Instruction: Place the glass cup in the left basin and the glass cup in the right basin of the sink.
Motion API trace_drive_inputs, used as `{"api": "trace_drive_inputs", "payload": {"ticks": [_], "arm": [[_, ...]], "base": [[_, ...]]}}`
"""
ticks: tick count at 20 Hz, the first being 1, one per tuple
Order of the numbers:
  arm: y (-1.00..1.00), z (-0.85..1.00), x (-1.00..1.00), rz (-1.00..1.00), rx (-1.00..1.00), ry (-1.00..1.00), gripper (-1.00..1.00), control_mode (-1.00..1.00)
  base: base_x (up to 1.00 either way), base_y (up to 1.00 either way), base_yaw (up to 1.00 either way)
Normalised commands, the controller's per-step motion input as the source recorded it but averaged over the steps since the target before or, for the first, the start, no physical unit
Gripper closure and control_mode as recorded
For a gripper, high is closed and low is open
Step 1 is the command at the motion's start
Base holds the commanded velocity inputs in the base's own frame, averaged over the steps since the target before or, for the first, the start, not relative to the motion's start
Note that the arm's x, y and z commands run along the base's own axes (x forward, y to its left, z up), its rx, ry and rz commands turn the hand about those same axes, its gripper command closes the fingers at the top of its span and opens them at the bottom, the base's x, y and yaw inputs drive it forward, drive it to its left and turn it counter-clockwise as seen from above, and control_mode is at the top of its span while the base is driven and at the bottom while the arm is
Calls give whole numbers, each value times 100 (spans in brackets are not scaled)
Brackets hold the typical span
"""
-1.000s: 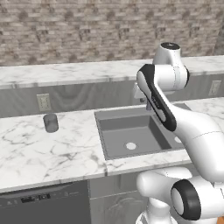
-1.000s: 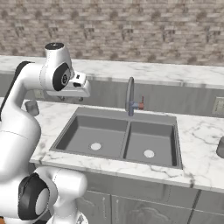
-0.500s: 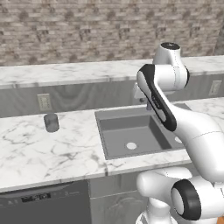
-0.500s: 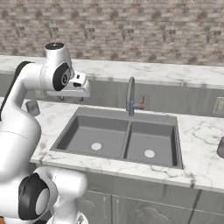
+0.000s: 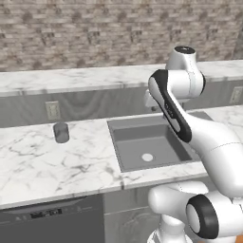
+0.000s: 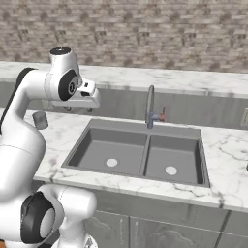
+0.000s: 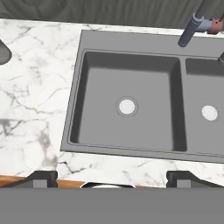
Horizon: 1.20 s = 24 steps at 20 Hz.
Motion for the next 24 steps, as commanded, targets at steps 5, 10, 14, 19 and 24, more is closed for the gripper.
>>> {"api": "trace_drive_inputs", "payload": {"ticks": [5,10,14,19,24], "arm": [[0,0,0,0,0,0,-100,100],[0,0,0,0,0,0,-100,100],[0,0,0,0,0,0,-100,100],[0,0,0,0,0,0,-100,100],[0,0,0,0,0,0,-100,100]], "base": [[-15,44,-14],[-14,49,-16],[-9,54,-16],[-10,51,-6],[2,43,0]]}}
